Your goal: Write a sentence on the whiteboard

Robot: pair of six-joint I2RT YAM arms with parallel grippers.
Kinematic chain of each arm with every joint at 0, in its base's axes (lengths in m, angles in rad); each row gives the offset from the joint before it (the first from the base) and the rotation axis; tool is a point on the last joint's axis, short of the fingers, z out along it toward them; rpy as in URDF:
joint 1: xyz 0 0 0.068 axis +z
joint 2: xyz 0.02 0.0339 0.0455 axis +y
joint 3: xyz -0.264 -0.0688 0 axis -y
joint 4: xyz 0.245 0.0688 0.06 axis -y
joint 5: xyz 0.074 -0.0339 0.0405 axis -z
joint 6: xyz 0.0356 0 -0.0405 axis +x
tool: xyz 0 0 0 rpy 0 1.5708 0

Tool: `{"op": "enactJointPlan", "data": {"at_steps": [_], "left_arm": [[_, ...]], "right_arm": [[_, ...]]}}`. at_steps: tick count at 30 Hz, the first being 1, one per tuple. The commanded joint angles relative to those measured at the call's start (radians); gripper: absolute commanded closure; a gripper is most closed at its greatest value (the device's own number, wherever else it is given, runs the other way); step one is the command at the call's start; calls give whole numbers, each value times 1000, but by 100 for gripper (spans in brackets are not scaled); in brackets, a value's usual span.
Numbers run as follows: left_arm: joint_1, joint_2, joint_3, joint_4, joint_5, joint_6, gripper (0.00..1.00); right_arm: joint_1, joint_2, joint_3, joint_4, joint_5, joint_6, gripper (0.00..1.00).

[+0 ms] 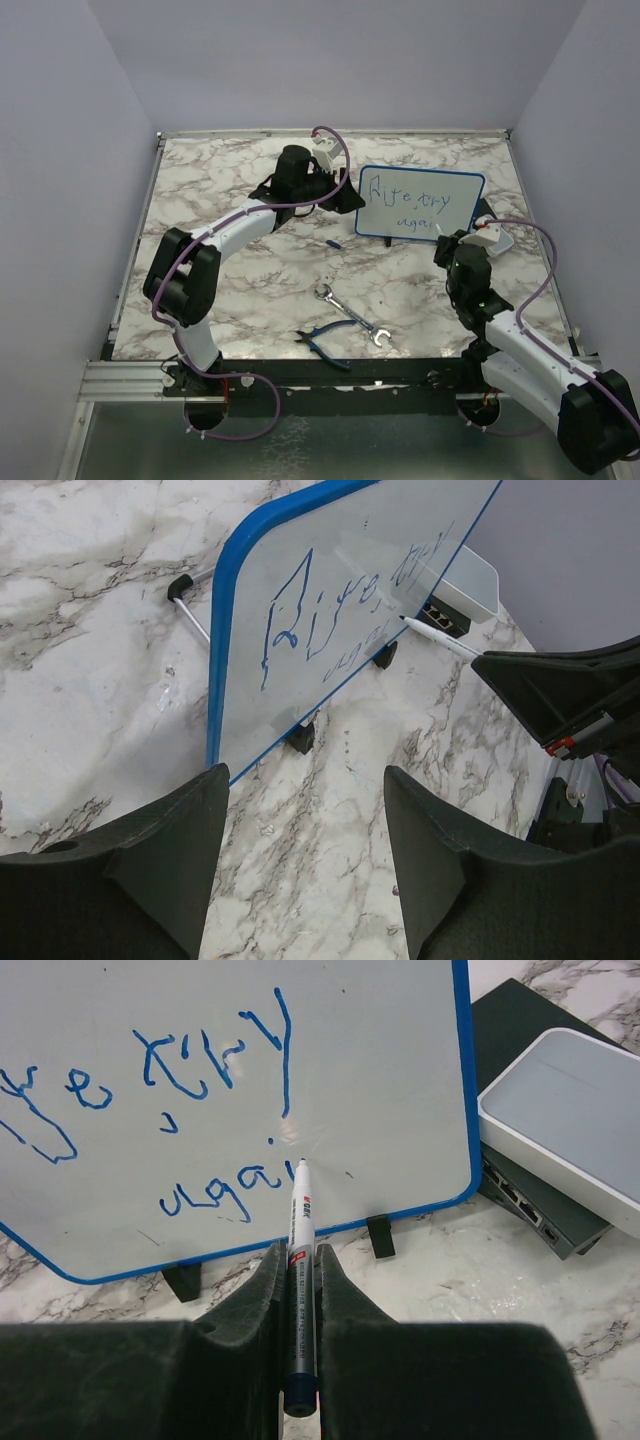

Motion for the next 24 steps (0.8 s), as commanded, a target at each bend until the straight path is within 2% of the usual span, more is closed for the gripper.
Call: {"op": "enactJointPlan", "data": {"at_steps": [1, 16, 24], "left_arm": [[-6, -35, 4, -14, 20, 12, 36], [-6, -36, 4, -15, 18, 12, 36], [-6, -39, 5, -15, 20, 11, 36]], "right_arm": [[-4, 17, 25, 26, 39, -7, 99], [-4, 45, 24, 71, 40, -31, 99], [-4, 56, 27, 21, 36, 20, 99]]}}
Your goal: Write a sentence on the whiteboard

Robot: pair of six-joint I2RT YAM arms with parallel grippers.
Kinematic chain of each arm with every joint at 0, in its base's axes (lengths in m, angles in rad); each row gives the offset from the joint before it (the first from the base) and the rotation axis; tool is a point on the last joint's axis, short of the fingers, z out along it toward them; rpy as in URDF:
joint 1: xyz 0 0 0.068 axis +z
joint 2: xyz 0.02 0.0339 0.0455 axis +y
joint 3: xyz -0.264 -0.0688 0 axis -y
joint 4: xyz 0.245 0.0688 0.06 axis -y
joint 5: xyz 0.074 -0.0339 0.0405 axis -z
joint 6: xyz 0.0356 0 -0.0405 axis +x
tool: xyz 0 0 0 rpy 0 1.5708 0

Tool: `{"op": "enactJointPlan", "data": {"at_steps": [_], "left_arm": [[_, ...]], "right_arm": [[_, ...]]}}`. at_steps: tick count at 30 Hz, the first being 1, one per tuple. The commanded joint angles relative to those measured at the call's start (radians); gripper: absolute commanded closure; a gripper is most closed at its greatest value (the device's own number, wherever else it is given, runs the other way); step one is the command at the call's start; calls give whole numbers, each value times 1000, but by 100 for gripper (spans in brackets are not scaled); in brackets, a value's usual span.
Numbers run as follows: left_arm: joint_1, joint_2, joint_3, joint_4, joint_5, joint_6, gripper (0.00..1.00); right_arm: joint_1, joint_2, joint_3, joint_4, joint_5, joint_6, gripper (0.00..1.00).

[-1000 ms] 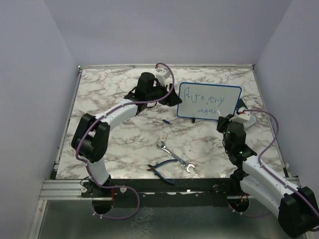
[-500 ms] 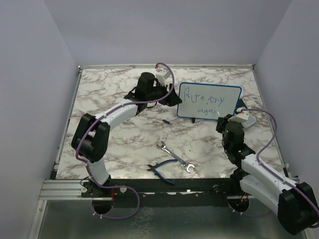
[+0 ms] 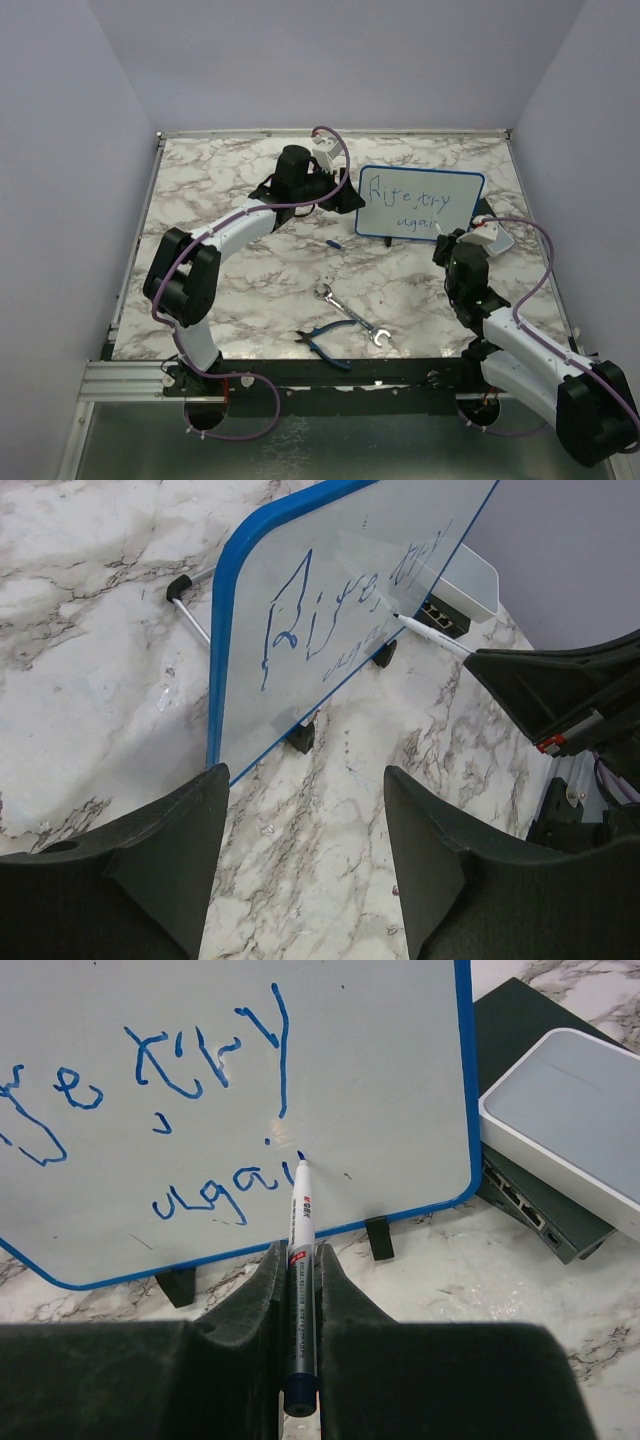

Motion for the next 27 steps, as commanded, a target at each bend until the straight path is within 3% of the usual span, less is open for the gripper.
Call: {"op": "enactJointPlan", "data": {"at_steps": [1, 15, 27], "left_arm": [[-6, -40, 5, -15, 20, 12, 36], [-6, -45, 5, -15, 20, 12, 36], [-6, -40, 5, -15, 20, 11, 36]], "right_arm": [[-4, 5, 25, -28, 24, 38, 99], [-4, 36, 36, -69, 24, 84, 99], [-4, -14, 33, 7, 32, 12, 99]]}}
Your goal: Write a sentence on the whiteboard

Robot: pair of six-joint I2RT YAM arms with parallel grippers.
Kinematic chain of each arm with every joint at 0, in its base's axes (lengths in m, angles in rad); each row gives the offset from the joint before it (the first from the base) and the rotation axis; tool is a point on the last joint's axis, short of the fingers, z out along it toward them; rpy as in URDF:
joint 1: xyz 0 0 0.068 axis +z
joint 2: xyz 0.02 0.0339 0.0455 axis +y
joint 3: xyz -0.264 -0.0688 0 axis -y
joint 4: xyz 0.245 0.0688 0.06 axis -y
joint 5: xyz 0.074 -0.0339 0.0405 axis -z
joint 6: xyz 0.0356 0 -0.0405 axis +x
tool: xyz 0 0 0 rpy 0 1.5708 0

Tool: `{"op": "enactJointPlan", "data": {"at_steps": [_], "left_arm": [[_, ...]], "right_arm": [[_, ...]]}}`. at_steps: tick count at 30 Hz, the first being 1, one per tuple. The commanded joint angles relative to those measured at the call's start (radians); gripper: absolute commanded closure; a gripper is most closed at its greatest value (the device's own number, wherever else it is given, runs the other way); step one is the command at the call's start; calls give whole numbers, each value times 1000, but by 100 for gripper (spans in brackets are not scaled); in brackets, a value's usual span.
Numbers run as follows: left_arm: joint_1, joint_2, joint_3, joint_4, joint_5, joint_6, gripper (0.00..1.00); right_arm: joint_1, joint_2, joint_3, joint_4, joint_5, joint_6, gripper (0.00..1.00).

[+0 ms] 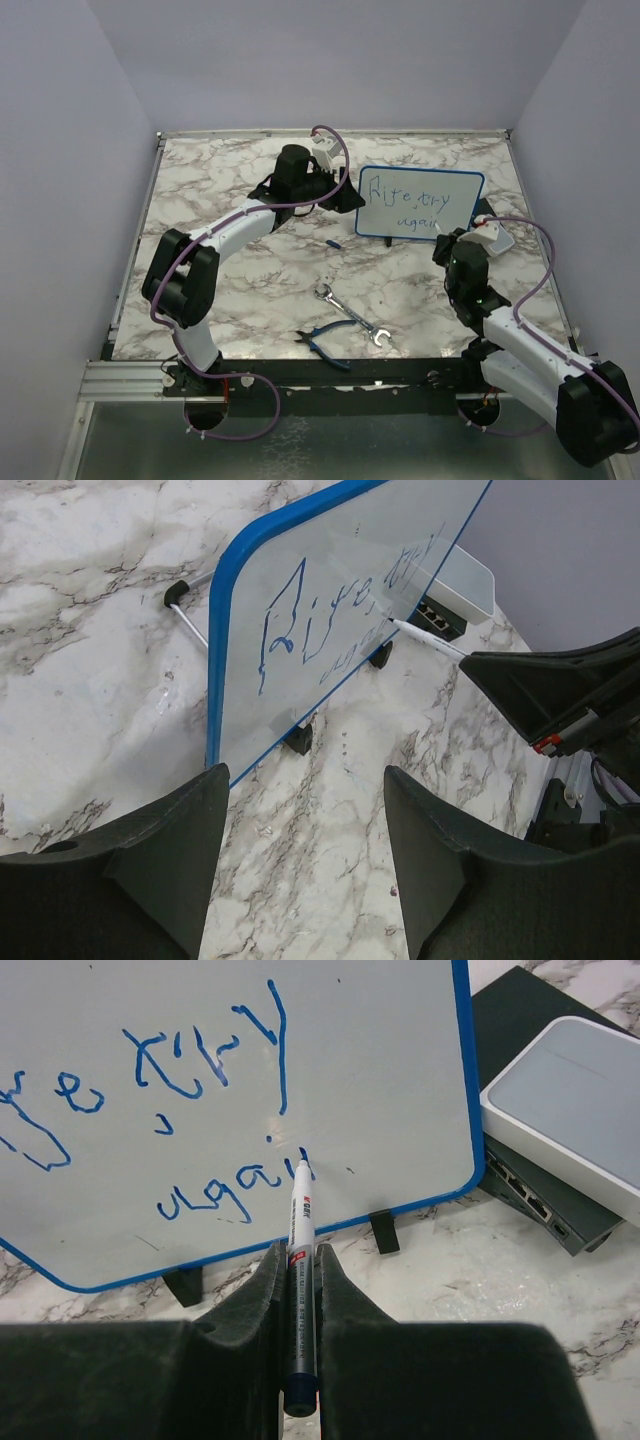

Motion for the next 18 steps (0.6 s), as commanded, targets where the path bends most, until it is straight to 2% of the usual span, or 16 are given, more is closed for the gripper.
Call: {"op": "enactJointPlan", "data": {"at_steps": [1, 11, 18], "left_arm": [[-7, -32, 5, -14, 20, 12, 36], [-6, -34, 5, -15, 20, 12, 36], [-6, -35, 5, -14, 20, 11, 36]], "right_arm": [[-3, -17, 21, 44, 32, -31, 99], [-4, -19, 30, 10, 98, -31, 99], [-4, -4, 30, 4, 91, -23, 99]]}}
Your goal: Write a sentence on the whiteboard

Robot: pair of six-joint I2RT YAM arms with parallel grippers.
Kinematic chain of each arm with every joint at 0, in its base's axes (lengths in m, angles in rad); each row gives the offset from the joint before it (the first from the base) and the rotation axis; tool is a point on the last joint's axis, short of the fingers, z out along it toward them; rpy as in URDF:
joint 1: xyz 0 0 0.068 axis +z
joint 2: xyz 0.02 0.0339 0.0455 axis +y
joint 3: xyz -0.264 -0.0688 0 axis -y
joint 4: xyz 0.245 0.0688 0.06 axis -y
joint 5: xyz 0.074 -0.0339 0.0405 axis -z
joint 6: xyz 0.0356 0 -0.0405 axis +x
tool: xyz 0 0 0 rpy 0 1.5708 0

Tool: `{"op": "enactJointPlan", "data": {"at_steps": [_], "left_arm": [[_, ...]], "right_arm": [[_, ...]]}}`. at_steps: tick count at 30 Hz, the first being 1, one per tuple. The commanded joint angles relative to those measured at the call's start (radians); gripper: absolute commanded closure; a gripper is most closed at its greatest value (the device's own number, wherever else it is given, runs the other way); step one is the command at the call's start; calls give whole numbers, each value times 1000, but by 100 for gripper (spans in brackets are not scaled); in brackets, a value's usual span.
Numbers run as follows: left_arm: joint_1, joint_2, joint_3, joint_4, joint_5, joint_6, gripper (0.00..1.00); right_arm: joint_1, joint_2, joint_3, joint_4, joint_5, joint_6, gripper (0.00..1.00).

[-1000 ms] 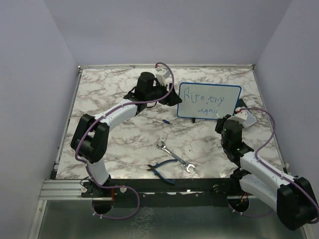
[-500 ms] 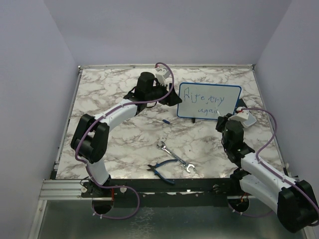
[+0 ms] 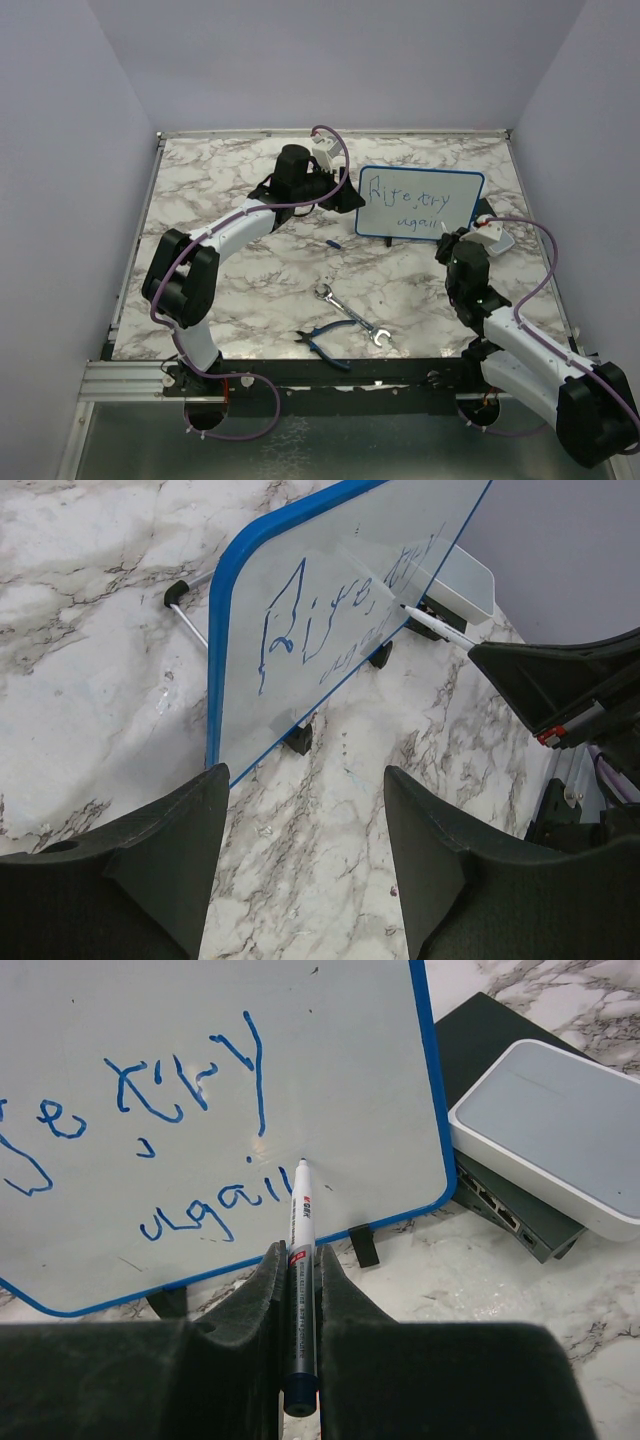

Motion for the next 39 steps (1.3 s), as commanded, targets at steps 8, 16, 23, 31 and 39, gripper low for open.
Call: {"op": "enactJointPlan", "data": {"at_steps": [8, 16, 23, 31, 39], "left_arm": [[-6, -35, 5, -15, 19, 12, 36], [-6, -37, 5, -15, 21, 11, 36], [-6, -40, 5, -14, 22, 12, 36], [-7, -42, 5, -14, 22, 12, 36], [-6, -42, 5, -15, 21, 14, 36]], "right_arm": [[-3, -3, 14, 25, -31, -6, 99], [-4, 11, 11, 56, -59, -15, 99], [-4, 16, 17, 38, -47, -3, 99], [-3, 25, 24, 18, -1, 3, 99], [-4, 22, 27, 17, 25, -1, 99]]}}
